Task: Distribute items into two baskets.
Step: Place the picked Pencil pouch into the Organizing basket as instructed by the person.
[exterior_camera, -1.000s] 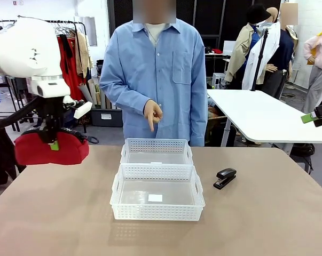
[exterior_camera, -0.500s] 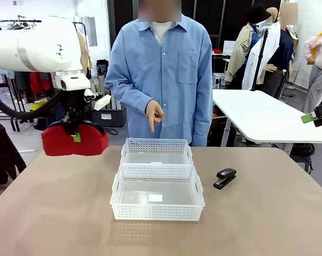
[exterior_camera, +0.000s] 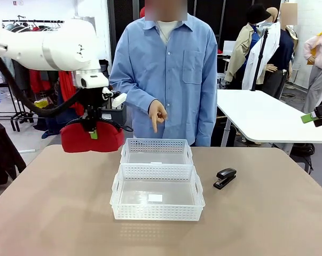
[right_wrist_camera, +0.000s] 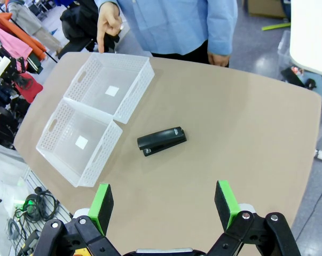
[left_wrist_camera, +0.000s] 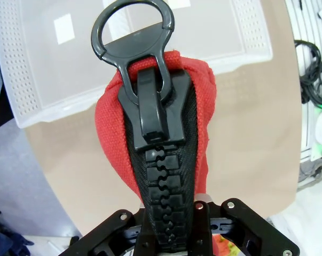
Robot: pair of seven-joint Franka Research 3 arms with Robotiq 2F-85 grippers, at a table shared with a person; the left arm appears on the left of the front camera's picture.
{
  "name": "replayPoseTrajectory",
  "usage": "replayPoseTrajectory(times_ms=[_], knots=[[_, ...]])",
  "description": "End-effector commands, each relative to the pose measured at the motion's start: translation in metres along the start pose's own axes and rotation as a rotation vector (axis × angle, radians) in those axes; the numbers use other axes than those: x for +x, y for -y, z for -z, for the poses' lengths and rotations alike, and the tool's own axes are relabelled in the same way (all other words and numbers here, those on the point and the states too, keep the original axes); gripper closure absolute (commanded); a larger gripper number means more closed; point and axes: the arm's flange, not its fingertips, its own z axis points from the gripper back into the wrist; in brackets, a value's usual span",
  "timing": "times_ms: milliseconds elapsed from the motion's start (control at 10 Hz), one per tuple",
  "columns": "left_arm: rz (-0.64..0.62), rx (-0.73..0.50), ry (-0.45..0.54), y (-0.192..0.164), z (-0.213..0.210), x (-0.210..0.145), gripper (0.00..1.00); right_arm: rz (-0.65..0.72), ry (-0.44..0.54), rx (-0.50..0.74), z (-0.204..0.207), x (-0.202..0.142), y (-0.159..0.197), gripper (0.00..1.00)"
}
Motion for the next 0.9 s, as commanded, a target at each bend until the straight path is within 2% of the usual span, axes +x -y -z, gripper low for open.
replayPoseTrajectory(times_ms=[0, 500, 800], knots=[[-0.033, -0.009, -0.016, -0.018, -0.007, 0.017, 1.00, -0.003, 0.013, 0.011, 0.001, 0.001, 0.000, 0.00], [-0.009, -0.056, -0.062, -0.046, 0.011, 0.069, 1.00, -0.003, 0.013, 0.011, 0.001, 0.001, 0.000, 0.00], [-0.027, -0.066, -0.029, -0.078, 0.022, 0.082, 1.00, -0.003, 0.013, 0.011, 0.001, 0.001, 0.000, 0.00]])
